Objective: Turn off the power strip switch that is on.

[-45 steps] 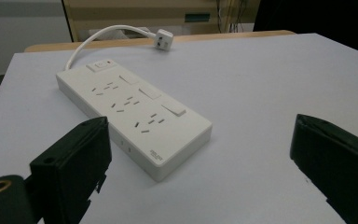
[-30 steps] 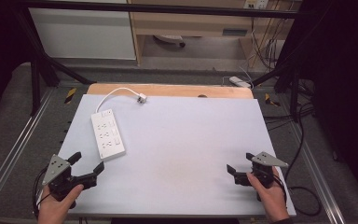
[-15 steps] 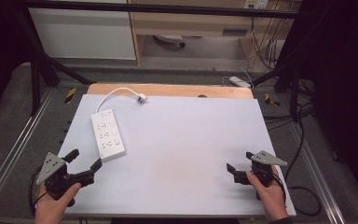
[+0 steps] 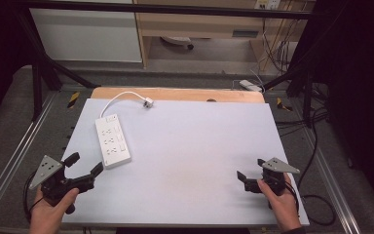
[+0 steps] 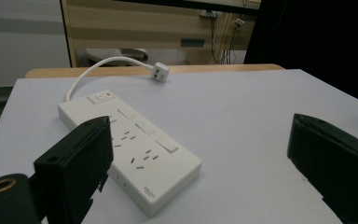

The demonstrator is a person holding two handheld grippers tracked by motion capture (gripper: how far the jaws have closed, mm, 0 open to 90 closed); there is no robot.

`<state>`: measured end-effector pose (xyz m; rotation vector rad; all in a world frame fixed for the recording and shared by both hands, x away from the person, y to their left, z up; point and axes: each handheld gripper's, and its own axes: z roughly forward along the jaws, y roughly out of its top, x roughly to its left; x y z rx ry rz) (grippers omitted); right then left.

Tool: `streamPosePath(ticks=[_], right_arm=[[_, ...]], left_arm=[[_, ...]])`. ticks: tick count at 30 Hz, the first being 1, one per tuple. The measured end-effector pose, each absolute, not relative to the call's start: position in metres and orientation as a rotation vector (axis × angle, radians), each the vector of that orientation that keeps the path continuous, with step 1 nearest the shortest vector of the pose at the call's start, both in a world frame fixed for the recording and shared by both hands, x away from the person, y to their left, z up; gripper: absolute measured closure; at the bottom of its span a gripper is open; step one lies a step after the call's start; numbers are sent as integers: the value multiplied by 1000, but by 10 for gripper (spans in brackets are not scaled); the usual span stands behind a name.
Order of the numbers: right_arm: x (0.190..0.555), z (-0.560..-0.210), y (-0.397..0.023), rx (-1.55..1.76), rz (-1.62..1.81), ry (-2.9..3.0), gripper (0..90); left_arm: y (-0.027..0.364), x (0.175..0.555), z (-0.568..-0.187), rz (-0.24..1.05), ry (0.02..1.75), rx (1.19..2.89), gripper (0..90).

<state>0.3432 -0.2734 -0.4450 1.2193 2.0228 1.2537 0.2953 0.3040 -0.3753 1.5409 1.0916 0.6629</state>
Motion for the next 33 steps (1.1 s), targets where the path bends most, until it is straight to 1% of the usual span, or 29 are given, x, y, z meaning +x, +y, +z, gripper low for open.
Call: streamPosePath(ticks=[9,16,27,33], right_arm=[[342,-444,-271,1200,1258,2032,40],[342,-444,-271,1194,1266,2031,38],[347,-446,-272,1203,1255,2039,38],[345,-444,-271,1191,1263,2032,37]], left_arm=[[302,301,-364,637,1088,1556,63],[304,307,-354,656,1080,1546,62],[296,321,-333,663,1045,1551,58],[288,329,-323,646,1025,1568,58]])
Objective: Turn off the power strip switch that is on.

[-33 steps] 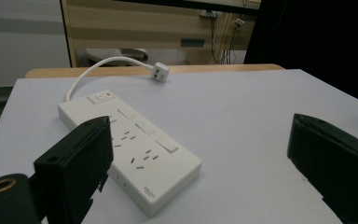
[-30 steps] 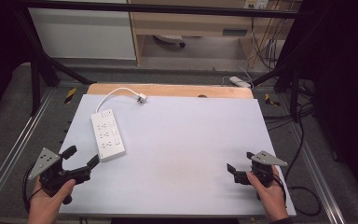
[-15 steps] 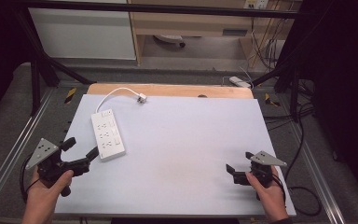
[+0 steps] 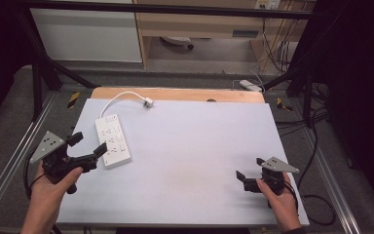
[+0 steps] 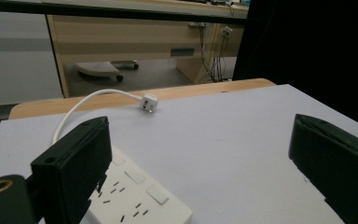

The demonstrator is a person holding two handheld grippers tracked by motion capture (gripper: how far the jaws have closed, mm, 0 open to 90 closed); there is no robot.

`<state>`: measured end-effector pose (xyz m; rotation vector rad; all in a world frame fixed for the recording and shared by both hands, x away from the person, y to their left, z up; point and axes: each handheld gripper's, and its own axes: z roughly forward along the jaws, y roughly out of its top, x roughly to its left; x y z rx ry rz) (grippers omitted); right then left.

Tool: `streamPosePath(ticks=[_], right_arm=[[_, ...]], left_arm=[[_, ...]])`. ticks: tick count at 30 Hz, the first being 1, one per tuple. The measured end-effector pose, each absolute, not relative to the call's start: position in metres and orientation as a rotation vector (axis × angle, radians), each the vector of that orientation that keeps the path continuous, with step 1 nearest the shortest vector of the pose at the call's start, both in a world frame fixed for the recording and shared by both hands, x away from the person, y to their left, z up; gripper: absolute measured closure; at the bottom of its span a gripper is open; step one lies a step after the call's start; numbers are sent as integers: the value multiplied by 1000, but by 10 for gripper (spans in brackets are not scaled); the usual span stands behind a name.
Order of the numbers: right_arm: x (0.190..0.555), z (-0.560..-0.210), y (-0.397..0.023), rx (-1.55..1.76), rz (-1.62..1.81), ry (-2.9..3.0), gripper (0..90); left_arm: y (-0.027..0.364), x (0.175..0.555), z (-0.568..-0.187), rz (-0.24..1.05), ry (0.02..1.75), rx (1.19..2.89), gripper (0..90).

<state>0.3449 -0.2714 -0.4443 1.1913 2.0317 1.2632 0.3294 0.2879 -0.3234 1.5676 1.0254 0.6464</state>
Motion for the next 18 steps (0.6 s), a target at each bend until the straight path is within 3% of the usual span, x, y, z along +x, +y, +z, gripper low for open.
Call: streamPosePath(ticks=[18], right_arm=[[343,-442,-271,1178,1268,2024,38]], left_arm=[[281,347,-316,684,1016,1540,63]])
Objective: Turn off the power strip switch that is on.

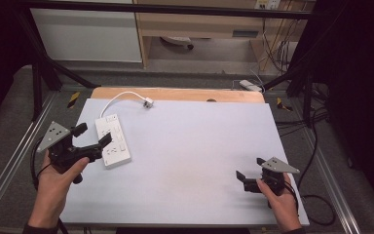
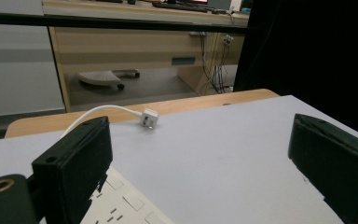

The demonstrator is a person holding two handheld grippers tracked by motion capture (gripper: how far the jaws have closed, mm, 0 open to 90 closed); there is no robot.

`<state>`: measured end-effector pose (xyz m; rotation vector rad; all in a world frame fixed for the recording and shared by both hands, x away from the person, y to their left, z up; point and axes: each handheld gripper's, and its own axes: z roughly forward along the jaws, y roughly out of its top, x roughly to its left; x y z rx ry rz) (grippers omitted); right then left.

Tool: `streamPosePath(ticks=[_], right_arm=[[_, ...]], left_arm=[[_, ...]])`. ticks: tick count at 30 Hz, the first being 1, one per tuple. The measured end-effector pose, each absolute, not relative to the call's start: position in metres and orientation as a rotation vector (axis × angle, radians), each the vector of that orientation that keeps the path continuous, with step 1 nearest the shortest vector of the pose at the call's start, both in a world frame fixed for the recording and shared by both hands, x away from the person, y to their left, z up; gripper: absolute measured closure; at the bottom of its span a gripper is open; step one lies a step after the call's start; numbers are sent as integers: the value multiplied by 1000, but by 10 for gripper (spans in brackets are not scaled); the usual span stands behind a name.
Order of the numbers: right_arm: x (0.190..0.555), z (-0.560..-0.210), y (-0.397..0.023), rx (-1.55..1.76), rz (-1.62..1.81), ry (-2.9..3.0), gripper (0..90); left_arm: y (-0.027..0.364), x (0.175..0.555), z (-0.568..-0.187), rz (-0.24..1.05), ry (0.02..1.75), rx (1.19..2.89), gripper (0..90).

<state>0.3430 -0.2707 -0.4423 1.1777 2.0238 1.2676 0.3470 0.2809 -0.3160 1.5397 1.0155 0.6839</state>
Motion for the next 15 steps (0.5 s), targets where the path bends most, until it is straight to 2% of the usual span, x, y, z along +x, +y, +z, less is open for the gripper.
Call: streamPosePath(ticks=[15], right_arm=[[344,-443,-270,1178,1269,2035,36]], left_arm=[[284,365,-320,689,1049,1536,69]])
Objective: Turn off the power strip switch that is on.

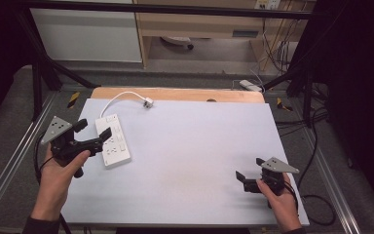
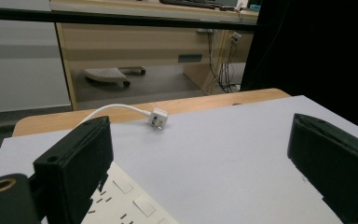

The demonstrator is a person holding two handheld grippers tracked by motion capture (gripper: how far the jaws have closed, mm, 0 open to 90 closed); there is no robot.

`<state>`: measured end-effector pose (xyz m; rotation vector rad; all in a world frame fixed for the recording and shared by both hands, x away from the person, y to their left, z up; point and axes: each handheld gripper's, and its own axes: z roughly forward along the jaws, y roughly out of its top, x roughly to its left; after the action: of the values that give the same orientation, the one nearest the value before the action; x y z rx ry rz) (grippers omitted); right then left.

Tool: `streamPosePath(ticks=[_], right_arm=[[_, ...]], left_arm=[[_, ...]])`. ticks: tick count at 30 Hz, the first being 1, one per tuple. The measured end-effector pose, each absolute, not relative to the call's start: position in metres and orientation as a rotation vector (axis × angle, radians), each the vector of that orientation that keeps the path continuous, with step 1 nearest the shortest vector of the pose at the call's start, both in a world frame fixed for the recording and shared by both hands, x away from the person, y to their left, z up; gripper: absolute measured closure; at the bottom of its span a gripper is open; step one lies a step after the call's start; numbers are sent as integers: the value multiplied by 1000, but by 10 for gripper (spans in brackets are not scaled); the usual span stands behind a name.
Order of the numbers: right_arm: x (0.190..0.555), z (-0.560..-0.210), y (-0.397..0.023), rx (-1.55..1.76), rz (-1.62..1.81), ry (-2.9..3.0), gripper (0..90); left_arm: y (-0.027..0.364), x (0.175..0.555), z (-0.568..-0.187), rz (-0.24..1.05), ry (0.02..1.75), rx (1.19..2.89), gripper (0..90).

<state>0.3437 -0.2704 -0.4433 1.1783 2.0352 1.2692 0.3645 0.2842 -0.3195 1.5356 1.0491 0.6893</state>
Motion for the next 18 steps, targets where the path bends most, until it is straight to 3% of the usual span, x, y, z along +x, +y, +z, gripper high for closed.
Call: streamPosePath(ticks=[18], right_arm=[[343,-443,-271,1182,1269,2030,36]], left_arm=[[268,376,-345,705,1077,1585,168]])
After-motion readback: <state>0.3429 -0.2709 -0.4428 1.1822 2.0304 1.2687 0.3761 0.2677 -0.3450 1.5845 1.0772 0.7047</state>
